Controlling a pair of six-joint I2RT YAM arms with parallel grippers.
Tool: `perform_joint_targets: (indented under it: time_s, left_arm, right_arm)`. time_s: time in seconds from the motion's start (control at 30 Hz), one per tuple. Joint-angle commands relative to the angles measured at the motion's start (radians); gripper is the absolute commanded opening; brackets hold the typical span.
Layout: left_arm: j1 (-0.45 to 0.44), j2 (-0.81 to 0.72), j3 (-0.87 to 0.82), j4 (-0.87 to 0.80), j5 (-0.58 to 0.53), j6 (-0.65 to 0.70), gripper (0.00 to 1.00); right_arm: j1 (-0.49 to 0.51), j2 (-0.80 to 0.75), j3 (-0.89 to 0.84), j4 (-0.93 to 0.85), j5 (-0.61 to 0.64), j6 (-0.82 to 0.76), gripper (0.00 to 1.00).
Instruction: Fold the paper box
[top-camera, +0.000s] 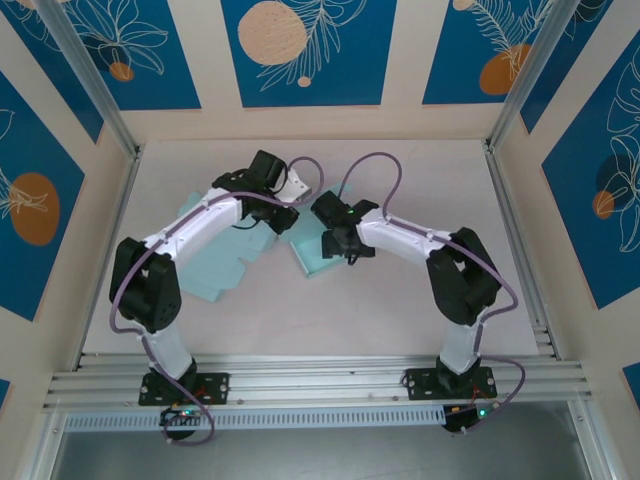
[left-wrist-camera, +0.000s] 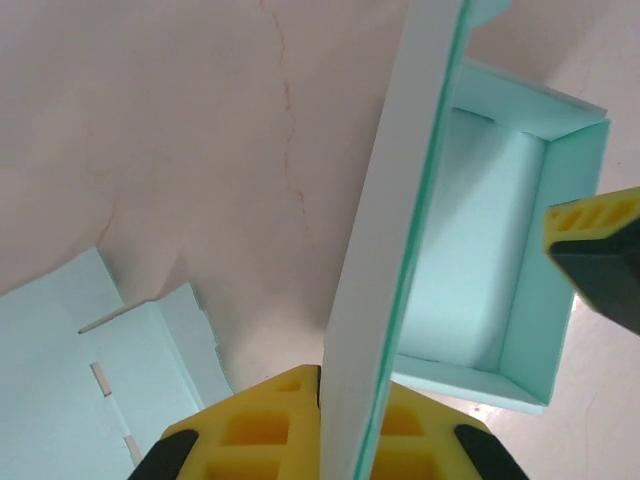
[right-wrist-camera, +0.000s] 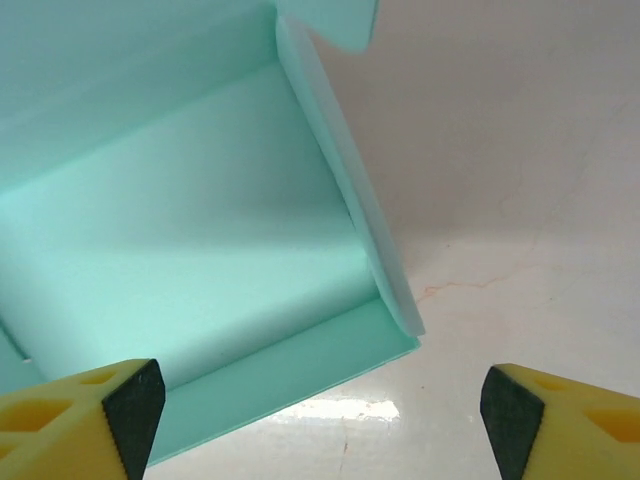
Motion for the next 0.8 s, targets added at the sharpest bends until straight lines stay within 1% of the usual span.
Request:
perform_joint_targets:
  time_s: [0.0, 0.07, 0.13, 0.2, 0.23, 0.27, 0.3, 0.33, 0.4, 0.43, 0.47, 0.53, 0.6, 0.67, 0.77]
  left_arm:
    - [-0.008, 0.032, 0.028, -0.018, -0.002, 0.051, 0.01]
    - [-0.007, 0.038, 0.028, -0.005, -0.005, 0.059, 0.09]
    - [-0.007, 0.047, 0.037, 0.005, 0.002, 0.074, 0.21]
    - [-0.007, 0.054, 0.051, 0.006, 0.014, 0.079, 0.25]
    - [-0.007, 0.053, 0.057, 0.01, 0.017, 0.078, 0.3]
    - [-0.007, 0.052, 0.062, 0.014, 0.021, 0.078, 0.37]
    - [-0.007, 0.049, 0.068, 0.016, 0.028, 0.075, 0.47]
    - [-0.008, 0.045, 0.074, 0.019, 0.035, 0.072, 0.53]
    - [-0.008, 0.035, 0.083, 0.019, 0.05, 0.056, 0.63]
    - [-0.007, 0.025, 0.084, 0.023, 0.052, 0.044, 0.71]
    - [-0.007, 0.015, 0.083, 0.028, 0.053, 0.032, 0.79]
    - [-0.007, -0.018, 0.076, 0.034, 0.049, -0.008, 0.9]
    - [-0.007, -0.067, 0.048, 0.05, 0.02, -0.066, 0.96]
    - [-0.007, -0.13, 0.0, 0.07, -0.03, -0.132, 1.0]
    - [-0.008, -0.236, -0.111, 0.103, -0.126, -0.243, 0.97]
  right_arm:
    - [-0.023, -0.073, -0.042, 0.02, -0.041, -0.035, 0.86]
    - [-0.042, -0.126, -0.074, 0.035, -0.054, -0.047, 0.86]
    - [-0.077, -0.194, -0.12, 0.059, -0.087, -0.061, 0.84]
    - [-0.117, -0.268, -0.165, 0.098, -0.133, -0.091, 0.83]
    - [-0.143, -0.307, -0.189, 0.122, -0.161, -0.113, 0.81]
    - [-0.168, -0.338, -0.205, 0.14, -0.197, -0.129, 0.8]
    - [-0.199, -0.37, -0.219, 0.159, -0.237, -0.151, 0.79]
    - [-0.23, -0.4, -0.232, 0.176, -0.273, -0.171, 0.79]
    - [-0.285, -0.435, -0.24, 0.202, -0.348, -0.207, 0.78]
    - [-0.307, -0.446, -0.237, 0.211, -0.375, -0.228, 0.78]
    - [-0.321, -0.451, -0.228, 0.213, -0.396, -0.244, 0.78]
    - [-0.343, -0.444, -0.196, 0.212, -0.433, -0.293, 0.78]
    - [-0.35, -0.422, -0.158, 0.208, -0.457, -0.344, 0.77]
    - [-0.353, -0.396, -0.124, 0.208, -0.483, -0.401, 0.77]
    - [-0.371, -0.34, -0.072, 0.209, -0.52, -0.462, 0.74]
